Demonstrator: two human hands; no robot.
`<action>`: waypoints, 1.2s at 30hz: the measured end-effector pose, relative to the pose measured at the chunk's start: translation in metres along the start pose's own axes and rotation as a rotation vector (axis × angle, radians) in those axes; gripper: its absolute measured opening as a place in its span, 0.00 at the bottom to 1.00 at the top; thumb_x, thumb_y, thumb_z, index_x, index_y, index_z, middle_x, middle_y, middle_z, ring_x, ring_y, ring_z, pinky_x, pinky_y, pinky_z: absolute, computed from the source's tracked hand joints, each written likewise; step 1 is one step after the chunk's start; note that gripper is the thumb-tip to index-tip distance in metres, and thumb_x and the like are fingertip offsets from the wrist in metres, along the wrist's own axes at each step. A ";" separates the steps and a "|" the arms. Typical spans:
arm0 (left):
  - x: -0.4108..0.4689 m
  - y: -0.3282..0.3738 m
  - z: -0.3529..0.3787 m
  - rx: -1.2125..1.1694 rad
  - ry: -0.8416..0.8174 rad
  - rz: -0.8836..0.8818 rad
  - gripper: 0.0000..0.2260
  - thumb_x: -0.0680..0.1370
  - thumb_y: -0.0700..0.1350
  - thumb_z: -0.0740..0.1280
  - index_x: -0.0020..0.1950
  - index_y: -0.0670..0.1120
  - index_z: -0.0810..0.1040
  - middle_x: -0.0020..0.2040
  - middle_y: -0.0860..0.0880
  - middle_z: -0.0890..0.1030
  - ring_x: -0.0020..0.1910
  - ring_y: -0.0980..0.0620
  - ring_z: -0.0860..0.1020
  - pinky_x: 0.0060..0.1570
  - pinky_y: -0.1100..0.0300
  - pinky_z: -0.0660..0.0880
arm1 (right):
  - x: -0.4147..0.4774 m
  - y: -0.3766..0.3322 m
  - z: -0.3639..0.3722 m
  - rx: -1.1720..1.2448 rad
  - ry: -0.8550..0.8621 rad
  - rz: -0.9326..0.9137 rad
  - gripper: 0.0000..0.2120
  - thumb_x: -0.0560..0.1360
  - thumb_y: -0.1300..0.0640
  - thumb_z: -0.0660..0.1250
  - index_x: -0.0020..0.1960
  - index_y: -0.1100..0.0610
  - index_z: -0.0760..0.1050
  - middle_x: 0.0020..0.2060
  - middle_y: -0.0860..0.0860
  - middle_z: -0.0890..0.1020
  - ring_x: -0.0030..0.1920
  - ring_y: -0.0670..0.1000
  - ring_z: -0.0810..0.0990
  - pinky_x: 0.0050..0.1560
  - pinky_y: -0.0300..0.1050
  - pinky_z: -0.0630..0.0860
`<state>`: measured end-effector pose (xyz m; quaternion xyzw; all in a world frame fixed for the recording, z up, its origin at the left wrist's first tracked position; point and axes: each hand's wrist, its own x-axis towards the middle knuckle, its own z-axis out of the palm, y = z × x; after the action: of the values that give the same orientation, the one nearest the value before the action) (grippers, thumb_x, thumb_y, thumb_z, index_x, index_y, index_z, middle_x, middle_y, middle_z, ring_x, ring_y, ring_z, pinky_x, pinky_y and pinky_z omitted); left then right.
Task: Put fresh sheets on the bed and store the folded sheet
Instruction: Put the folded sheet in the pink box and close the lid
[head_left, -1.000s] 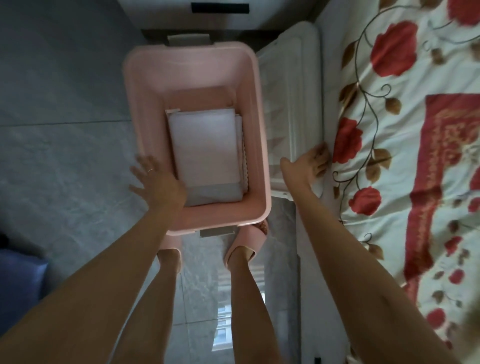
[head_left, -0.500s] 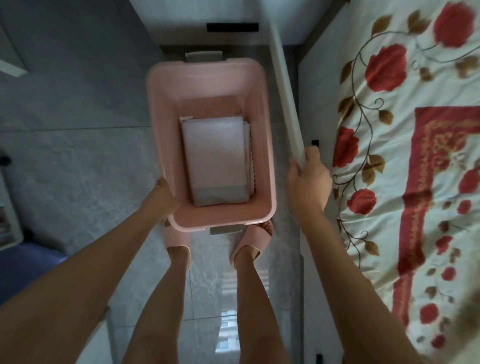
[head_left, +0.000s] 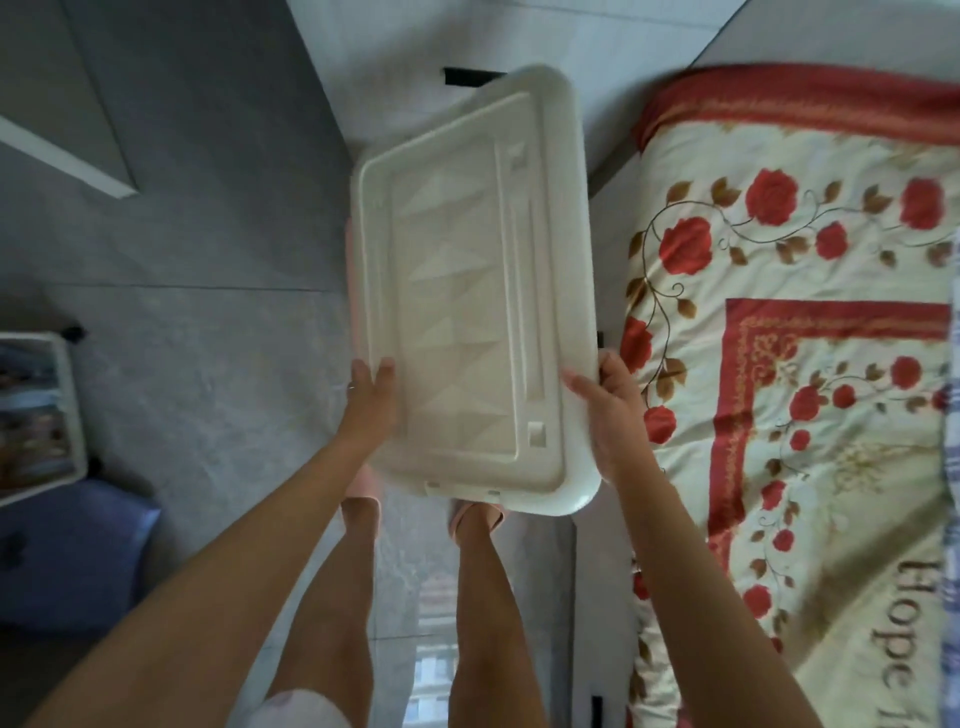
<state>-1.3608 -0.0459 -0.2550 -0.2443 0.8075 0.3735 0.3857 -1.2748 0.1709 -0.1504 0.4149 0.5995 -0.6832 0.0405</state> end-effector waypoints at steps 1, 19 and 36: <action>0.005 -0.006 -0.001 -0.023 0.033 -0.035 0.29 0.81 0.58 0.50 0.77 0.43 0.53 0.75 0.42 0.60 0.73 0.42 0.60 0.71 0.49 0.58 | 0.005 0.009 0.000 0.080 -0.011 0.102 0.05 0.70 0.59 0.68 0.42 0.54 0.71 0.38 0.50 0.78 0.41 0.51 0.77 0.49 0.51 0.76; 0.105 -0.081 0.043 -0.077 0.224 -0.095 0.29 0.78 0.49 0.65 0.72 0.40 0.56 0.69 0.39 0.65 0.67 0.39 0.67 0.66 0.46 0.65 | 0.117 0.185 0.028 -0.376 0.203 0.248 0.26 0.78 0.50 0.63 0.73 0.53 0.62 0.64 0.52 0.74 0.63 0.54 0.73 0.61 0.47 0.69; 0.128 -0.063 0.039 0.159 0.153 -0.148 0.23 0.78 0.43 0.66 0.68 0.36 0.62 0.64 0.37 0.73 0.61 0.38 0.73 0.59 0.50 0.70 | 0.161 0.189 0.031 -0.548 0.065 0.388 0.27 0.81 0.55 0.57 0.77 0.54 0.53 0.71 0.54 0.67 0.70 0.56 0.66 0.70 0.50 0.63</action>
<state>-1.3751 -0.0667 -0.4009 -0.2995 0.8414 0.2590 0.3677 -1.2915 0.1631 -0.3998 0.5166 0.6717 -0.4626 0.2606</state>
